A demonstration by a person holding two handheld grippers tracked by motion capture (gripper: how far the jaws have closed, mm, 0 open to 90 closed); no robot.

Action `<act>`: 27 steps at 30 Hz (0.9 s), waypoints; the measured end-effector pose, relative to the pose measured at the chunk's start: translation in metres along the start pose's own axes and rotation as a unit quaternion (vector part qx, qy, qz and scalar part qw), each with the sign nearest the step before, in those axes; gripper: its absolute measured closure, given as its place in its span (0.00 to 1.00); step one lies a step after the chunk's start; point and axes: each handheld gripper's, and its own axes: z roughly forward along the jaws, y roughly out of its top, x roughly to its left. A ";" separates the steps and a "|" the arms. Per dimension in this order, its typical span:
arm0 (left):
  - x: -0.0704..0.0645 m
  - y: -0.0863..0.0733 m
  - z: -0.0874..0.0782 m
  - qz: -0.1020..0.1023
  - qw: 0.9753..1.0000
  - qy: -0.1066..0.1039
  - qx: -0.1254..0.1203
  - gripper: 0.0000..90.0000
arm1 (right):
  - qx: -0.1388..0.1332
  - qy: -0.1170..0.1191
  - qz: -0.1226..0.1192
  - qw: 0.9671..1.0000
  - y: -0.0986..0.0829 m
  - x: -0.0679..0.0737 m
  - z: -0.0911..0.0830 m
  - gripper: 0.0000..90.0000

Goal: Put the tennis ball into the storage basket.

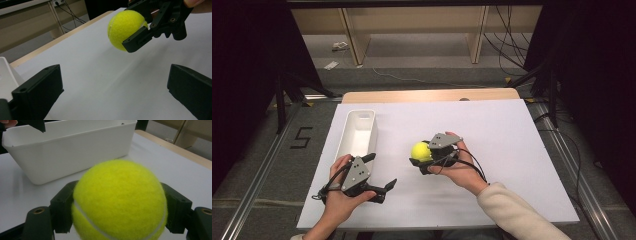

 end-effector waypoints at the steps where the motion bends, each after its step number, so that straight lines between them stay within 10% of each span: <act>1: 0.000 0.000 0.000 0.000 1.000 0.000 0.000 0.00 | -0.001 0.000 0.000 1.000 0.001 0.000 0.000 0.29; 27: 0.000 0.000 0.000 0.002 1.000 0.000 0.002 0.00 | -0.015 -0.001 -0.004 1.000 0.013 0.000 0.003 0.29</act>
